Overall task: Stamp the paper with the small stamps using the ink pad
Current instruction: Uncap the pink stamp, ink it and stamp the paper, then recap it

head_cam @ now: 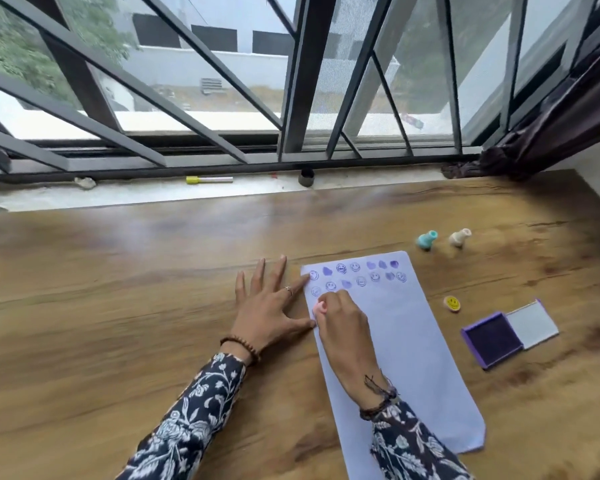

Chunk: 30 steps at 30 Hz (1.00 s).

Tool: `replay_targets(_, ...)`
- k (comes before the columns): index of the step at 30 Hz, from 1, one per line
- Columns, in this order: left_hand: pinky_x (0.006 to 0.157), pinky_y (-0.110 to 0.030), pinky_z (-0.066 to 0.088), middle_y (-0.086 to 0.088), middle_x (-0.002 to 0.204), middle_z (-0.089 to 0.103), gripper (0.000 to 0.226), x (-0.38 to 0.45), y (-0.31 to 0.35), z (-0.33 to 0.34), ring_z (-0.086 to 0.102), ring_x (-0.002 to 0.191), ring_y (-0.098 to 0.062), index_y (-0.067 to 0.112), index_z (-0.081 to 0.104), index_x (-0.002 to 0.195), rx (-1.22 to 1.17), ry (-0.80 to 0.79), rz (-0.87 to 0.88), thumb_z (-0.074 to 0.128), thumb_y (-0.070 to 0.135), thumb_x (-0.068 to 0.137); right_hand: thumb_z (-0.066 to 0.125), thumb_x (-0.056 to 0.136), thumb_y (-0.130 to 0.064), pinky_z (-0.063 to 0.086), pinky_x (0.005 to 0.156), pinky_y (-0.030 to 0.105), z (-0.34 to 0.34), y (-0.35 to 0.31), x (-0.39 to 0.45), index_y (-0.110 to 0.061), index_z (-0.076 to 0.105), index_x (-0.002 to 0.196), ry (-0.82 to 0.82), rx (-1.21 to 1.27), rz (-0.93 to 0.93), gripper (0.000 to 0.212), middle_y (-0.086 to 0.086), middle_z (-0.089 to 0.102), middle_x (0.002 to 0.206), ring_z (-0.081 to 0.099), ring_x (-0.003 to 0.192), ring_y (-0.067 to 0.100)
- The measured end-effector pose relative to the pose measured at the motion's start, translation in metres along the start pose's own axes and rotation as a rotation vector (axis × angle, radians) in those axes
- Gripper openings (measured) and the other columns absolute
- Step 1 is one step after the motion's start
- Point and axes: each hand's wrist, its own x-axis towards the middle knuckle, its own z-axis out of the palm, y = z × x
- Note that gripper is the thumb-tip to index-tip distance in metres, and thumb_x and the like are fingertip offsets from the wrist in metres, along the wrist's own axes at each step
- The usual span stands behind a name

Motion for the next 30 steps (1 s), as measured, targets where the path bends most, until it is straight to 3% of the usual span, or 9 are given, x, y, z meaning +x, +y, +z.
replay_targets(8,0.11,-0.055,-0.015,0.009,0.157,-0.011,0.079,0.0,-0.002,0.007,-0.016,0.143,-0.023,0.057,0.009,0.134,0.006,0.014,0.01,0.051,0.072,0.069,0.044,0.09,-0.01,0.03,0.064,0.028,-0.006,0.008,0.016,-0.007,0.052,0.09,-0.163,-0.143,-0.164,0.008,0.012,0.054,0.099,0.056,0.087,0.031)
replay_targets(12,0.11,-0.056,-0.014,0.009,0.157,-0.012,0.079,0.001,-0.002,0.007,-0.016,0.143,-0.023,0.057,0.007,0.135,0.029,0.0,0.004,0.051,0.071,0.07,0.045,0.09,-0.012,0.039,0.068,0.035,-0.01,0.011,0.023,-0.007,0.052,0.093,-0.217,-0.16,-0.21,0.009,0.013,0.056,0.101,0.057,0.088,0.033)
replay_targets(16,0.111,-0.056,-0.013,0.008,0.157,-0.01,0.08,0.001,-0.001,0.003,-0.014,0.143,-0.023,0.056,0.01,0.135,0.017,-0.016,-0.008,0.052,0.071,0.069,0.047,0.089,-0.012,0.035,0.064,0.033,-0.01,0.011,0.024,-0.006,0.053,0.092,-0.223,-0.205,-0.273,0.009,0.016,0.057,0.101,0.057,0.088,0.034)
replay_targets(18,0.111,-0.056,-0.012,0.008,0.157,-0.009,0.081,0.0,0.0,0.001,-0.013,0.144,-0.023,0.055,0.011,0.135,0.015,-0.022,-0.014,0.054,0.071,0.068,0.051,0.084,-0.014,0.042,0.071,0.036,-0.016,0.014,0.027,-0.004,0.058,0.089,-0.228,-0.048,-0.186,0.013,0.016,0.061,0.098,0.058,0.089,0.032)
replay_targets(20,0.112,-0.057,-0.01,0.008,0.157,-0.008,0.081,0.0,0.0,-0.001,-0.012,0.144,-0.024,0.055,0.011,0.135,0.018,-0.027,-0.014,0.055,0.07,0.068,0.061,0.078,-0.017,0.046,0.075,0.036,-0.027,0.023,0.028,-0.007,0.066,0.081,-0.177,0.283,-0.006,0.011,0.011,0.068,0.087,0.061,0.085,0.026)
replay_targets(24,0.111,-0.058,-0.01,0.005,0.158,-0.007,0.081,-0.002,0.001,-0.002,-0.011,0.144,-0.024,0.055,0.008,0.136,0.045,-0.017,-0.004,0.051,0.072,0.07,0.072,0.073,-0.014,0.058,0.069,0.024,-0.048,0.057,0.006,-0.012,0.072,0.078,0.015,0.944,0.326,0.006,0.007,0.072,0.081,0.067,0.077,0.017)
replay_targets(28,0.111,-0.057,-0.009,0.004,0.158,-0.005,0.093,-0.01,0.001,-0.006,-0.009,0.144,-0.022,0.052,0.0,0.136,0.004,-0.032,0.014,0.037,0.086,0.057,0.068,0.078,-0.008,0.055,0.063,0.014,-0.072,0.107,-0.022,-0.007,0.071,0.08,0.004,1.234,0.46,0.004,0.008,0.068,0.081,0.063,0.073,0.013)
replay_targets(30,0.113,-0.055,-0.004,0.002,0.158,0.003,0.087,-0.012,0.008,-0.005,-0.003,0.145,-0.02,0.05,0.006,0.137,-0.008,0.056,0.002,0.047,0.077,0.065,0.064,0.081,-0.005,0.056,0.062,0.013,-0.085,0.134,-0.034,-0.005,0.069,0.08,0.013,1.335,0.508,0.006,0.005,0.068,0.077,0.062,0.07,0.011)
